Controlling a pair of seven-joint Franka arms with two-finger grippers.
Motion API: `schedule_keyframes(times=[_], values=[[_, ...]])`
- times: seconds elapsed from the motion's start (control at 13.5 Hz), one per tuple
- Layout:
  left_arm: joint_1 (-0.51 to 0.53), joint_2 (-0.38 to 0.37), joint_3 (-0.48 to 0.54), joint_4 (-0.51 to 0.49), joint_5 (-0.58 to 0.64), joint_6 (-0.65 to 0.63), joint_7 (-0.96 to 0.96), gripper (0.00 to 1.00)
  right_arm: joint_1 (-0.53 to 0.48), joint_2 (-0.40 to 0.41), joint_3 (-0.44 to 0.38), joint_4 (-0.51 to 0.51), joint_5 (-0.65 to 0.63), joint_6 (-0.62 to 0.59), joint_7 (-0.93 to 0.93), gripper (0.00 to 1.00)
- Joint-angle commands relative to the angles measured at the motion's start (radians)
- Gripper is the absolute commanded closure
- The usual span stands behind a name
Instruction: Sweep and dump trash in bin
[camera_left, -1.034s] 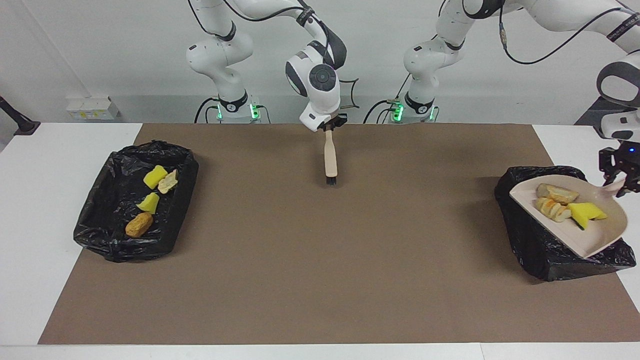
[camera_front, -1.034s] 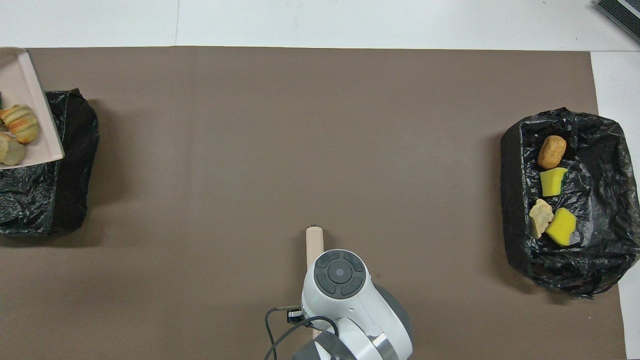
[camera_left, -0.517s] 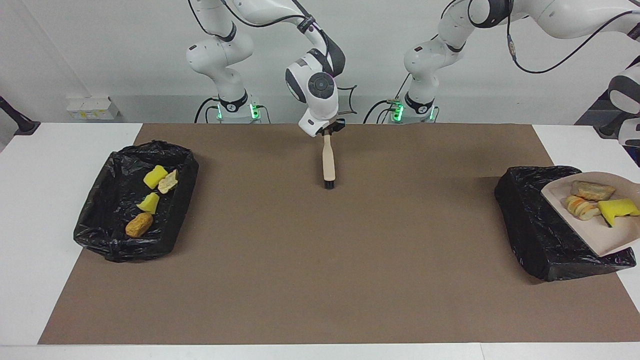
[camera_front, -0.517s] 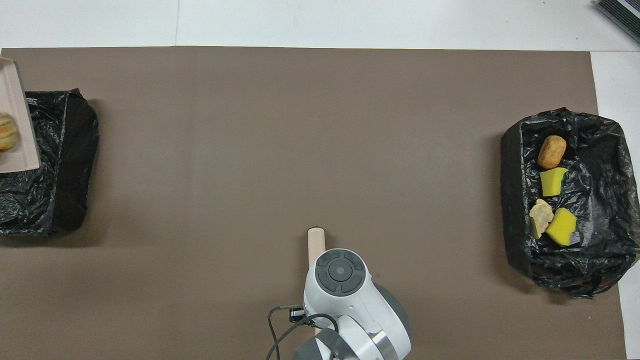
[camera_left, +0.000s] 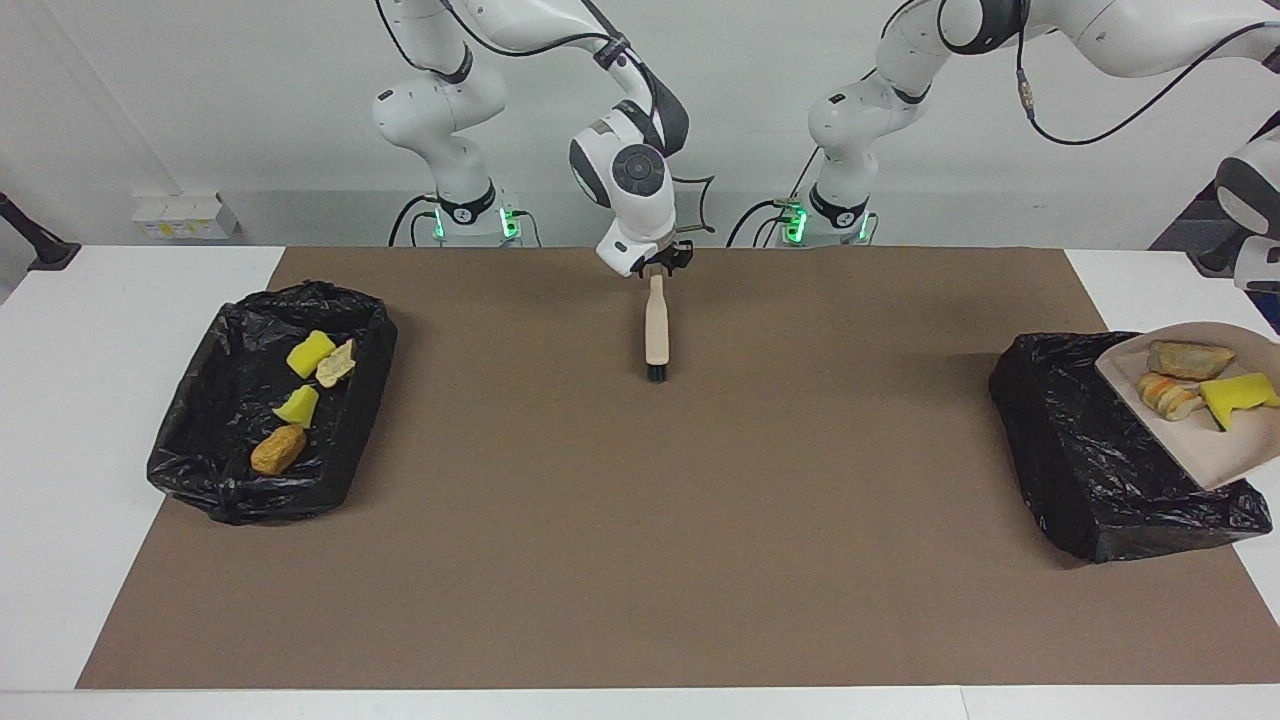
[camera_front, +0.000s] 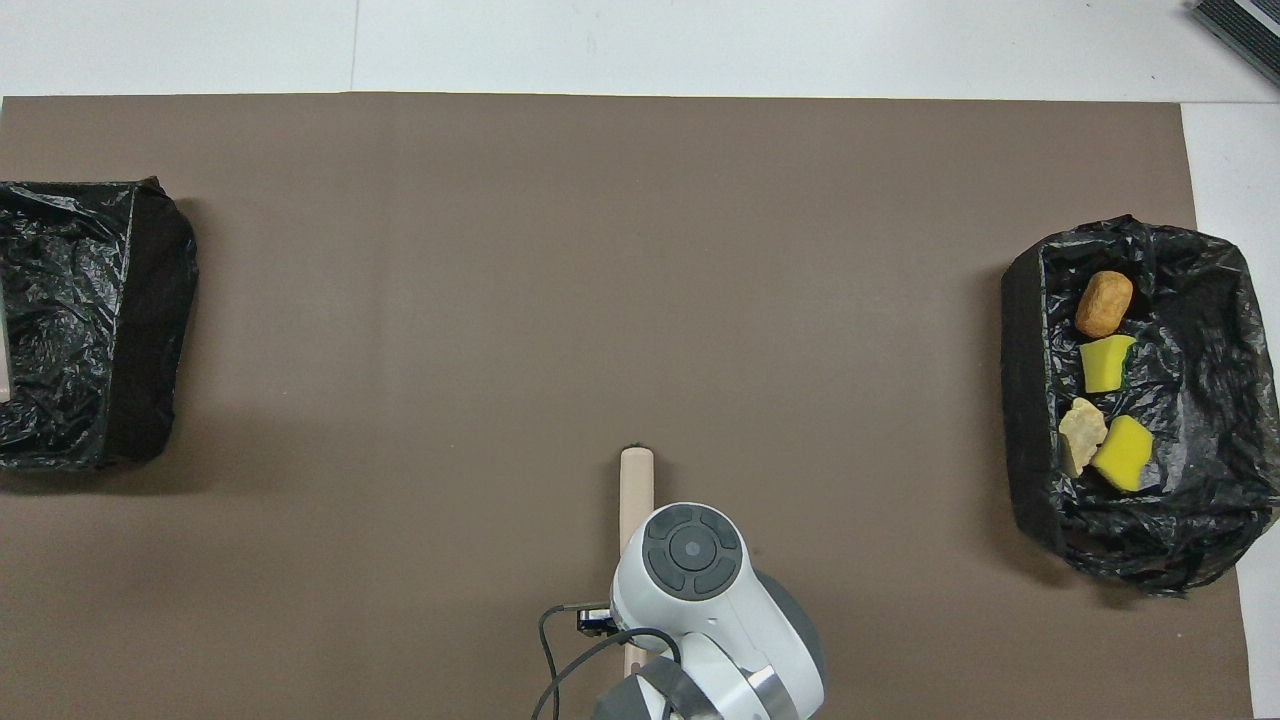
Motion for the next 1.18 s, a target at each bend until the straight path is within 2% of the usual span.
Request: schedule_keyframes(times=[0.0, 0.15, 0.3, 0.52, 0.74, 0.96, 1.11], values=[[-0.024, -0.043, 0.0, -0.039, 0.065, -0.061, -0.024, 1.0, -0.023, 0.014, -0.009, 0.05, -0.026, 0.01, -0.028, 0.0], [-0.067, -0.049, 0.0, -0.034, 0.107, -0.139, -0.03, 1.0, -0.089, -0.012, -0.011, 0.075, -0.047, -0.002, -0.061, 0.0], [-0.075, -0.057, 0.0, -0.034, 0.128, -0.144, -0.031, 1.0, -0.167, -0.024, -0.011, 0.092, -0.165, -0.002, -0.127, 0.0], [-0.064, -0.078, -0.001, -0.045, 0.128, -0.15, -0.03, 1.0, -0.261, -0.058, -0.012, 0.119, -0.225, -0.024, -0.152, 0.0], [-0.067, -0.108, -0.001, -0.086, 0.128, -0.158, -0.034, 1.0, -0.324, -0.119, -0.012, 0.184, -0.357, -0.173, -0.152, 0.0], [-0.049, -0.106, 0.002, -0.076, 0.128, -0.095, -0.035, 1.0, -0.399, -0.144, -0.012, 0.282, -0.371, -0.287, -0.182, 0.0], [-0.056, -0.106, 0.002, -0.06, 0.127, -0.061, -0.038, 1.0, -0.468, -0.167, -0.014, 0.323, -0.373, -0.317, -0.227, 0.0]])
